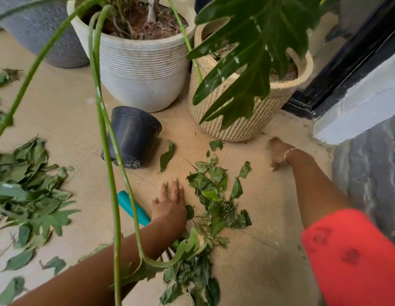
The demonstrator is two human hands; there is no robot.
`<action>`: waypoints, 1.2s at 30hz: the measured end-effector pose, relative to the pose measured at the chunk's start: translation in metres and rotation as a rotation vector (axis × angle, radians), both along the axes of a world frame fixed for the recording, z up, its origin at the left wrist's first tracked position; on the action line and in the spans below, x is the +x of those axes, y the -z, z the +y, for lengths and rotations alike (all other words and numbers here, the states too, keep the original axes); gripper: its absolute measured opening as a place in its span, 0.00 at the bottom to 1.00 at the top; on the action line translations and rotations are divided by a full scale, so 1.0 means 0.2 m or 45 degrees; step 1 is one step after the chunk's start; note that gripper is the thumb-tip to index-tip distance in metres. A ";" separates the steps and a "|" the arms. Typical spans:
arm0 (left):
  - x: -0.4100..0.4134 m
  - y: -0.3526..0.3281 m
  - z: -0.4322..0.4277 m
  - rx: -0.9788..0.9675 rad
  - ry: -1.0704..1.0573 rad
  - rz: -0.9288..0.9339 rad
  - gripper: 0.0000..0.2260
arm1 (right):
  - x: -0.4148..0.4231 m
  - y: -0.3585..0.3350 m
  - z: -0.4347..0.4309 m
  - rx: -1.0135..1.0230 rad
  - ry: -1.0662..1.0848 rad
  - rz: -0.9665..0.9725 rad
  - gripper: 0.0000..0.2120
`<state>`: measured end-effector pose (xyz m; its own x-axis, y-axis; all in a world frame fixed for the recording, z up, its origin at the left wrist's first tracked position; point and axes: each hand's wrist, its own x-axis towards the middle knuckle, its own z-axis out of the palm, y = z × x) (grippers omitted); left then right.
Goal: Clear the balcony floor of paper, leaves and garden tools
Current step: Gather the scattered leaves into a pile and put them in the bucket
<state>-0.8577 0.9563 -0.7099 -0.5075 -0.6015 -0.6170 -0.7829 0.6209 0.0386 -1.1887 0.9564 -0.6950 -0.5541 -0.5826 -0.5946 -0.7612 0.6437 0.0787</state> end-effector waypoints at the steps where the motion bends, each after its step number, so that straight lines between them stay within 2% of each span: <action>1: 0.00 0.00 0.00 0.002 -0.002 -0.003 0.34 | 0.08 0.01 0.03 -0.080 -0.057 -0.020 0.43; 5: -0.01 0.01 -0.01 0.024 -0.013 0.001 0.34 | 0.48 0.03 0.16 -0.447 -0.444 -0.341 0.34; 6: -0.01 -0.01 -0.01 0.036 -0.007 -0.003 0.35 | 0.54 0.04 0.15 -0.554 -0.469 -0.408 0.33; 8: 0.00 -0.03 -0.02 0.081 0.020 -0.006 0.38 | 0.61 0.04 0.08 -0.682 -0.413 -0.376 0.33; 10: 0.02 -0.06 -0.06 0.170 0.085 0.025 0.42 | 0.65 0.05 -0.01 -0.674 -0.353 -0.312 0.35; 12: 0.05 -0.09 -0.14 0.282 0.153 0.091 0.44 | 0.72 0.06 -0.07 -0.611 -0.410 -0.298 0.35; 15: 0.14 -0.13 -0.26 0.369 0.235 0.260 0.32 | 0.86 0.02 -0.14 -0.654 -0.554 -0.233 0.28; 17: 0.18 -0.15 -0.27 0.359 0.248 0.380 0.26 | 0.95 0.00 -0.21 -0.699 -0.611 -0.202 0.26; 19: 0.22 -0.14 -0.26 0.297 0.232 0.470 0.26 | 1.04 0.04 -0.27 -0.612 -0.741 -0.221 0.30; 22: 0.29 -0.11 -0.22 0.113 0.437 0.463 0.27 | 1.12 0.09 -0.26 -0.492 -0.873 -0.211 0.30; 24: 0.36 -0.10 -0.22 0.027 0.596 0.353 0.26 | 1.11 0.07 -0.15 -0.489 -0.848 -0.245 0.28; 26: 0.41 -0.09 -0.21 -0.034 0.697 0.305 0.23 | 1.05 0.04 0.00 -0.648 -0.729 -0.375 0.28; 28: 0.44 -0.08 -0.20 -0.102 0.729 0.300 0.19 | 0.95 0.00 0.12 -0.912 -0.386 -0.444 0.29; 30: 0.46 -0.06 -0.19 -0.165 0.726 0.275 0.17 | 0.78 0.00 0.17 -1.026 -0.089 -0.324 0.25; 31: 0.46 -0.06 -0.19 -0.192 0.723 0.256 0.16 | 0.72 0.02 0.17 -0.986 0.040 -0.286 0.22; 33: 0.47 -0.07 -0.18 -0.205 0.704 0.212 0.14 | 0.69 0.06 0.17 -0.845 0.171 -0.322 0.23; 36: 0.47 -0.11 -0.19 -0.186 0.661 0.197 0.12 | 0.87 0.13 0.15 -0.704 -0.076 -0.360 0.25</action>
<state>-0.7629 0.9184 -0.6879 -0.8378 -0.3224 -0.4407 -0.3652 0.9308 0.0132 -1.0147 0.9855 -0.7203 -0.3762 -0.8713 -0.3151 -0.7400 0.4872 -0.4637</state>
